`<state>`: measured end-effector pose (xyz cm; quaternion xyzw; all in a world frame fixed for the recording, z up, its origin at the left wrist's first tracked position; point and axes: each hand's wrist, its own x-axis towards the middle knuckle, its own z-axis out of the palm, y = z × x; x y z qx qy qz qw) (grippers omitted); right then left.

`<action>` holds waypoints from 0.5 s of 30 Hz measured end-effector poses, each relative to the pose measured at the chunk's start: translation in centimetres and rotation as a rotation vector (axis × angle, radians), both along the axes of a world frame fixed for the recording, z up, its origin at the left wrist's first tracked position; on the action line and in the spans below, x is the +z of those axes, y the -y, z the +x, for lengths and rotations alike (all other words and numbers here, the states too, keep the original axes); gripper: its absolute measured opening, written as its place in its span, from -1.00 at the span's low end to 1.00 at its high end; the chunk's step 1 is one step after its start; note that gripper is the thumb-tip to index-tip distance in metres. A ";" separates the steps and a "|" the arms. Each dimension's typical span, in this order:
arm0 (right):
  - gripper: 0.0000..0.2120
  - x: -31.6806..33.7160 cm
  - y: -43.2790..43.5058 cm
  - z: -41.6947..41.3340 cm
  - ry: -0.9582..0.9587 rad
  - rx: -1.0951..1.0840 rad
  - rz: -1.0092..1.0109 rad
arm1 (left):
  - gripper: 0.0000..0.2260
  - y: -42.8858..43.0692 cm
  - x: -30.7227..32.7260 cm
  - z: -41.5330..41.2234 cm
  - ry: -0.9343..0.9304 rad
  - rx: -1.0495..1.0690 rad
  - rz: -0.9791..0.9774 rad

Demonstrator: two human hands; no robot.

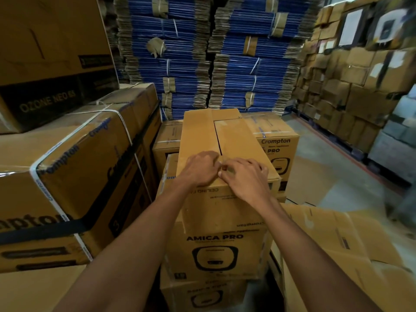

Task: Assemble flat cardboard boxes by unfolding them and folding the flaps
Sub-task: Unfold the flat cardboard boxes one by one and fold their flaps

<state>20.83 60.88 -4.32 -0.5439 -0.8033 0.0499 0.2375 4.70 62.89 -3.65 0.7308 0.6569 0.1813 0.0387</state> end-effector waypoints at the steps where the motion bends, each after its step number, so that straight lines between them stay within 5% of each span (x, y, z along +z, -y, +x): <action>1: -0.67 0.4 -0.2 -0.1 0.003 -0.007 -0.022 | -0.73 -0.3 -0.3 0.1 -0.027 -0.009 0.015; 4: -0.72 1.7 -0.4 -0.3 0.111 0.011 -0.027 | -0.65 -0.7 -1.2 0.0 -0.072 -0.004 0.056; 9: -0.54 3.8 -0.1 -0.5 0.277 0.061 0.068 | -0.52 -0.3 -1.5 -0.2 -0.105 -0.018 0.021; 15: -0.86 7.0 -1.0 0.9 0.222 -0.020 0.166 | -0.24 0.0 -0.7 0.0 -0.207 -0.032 -0.034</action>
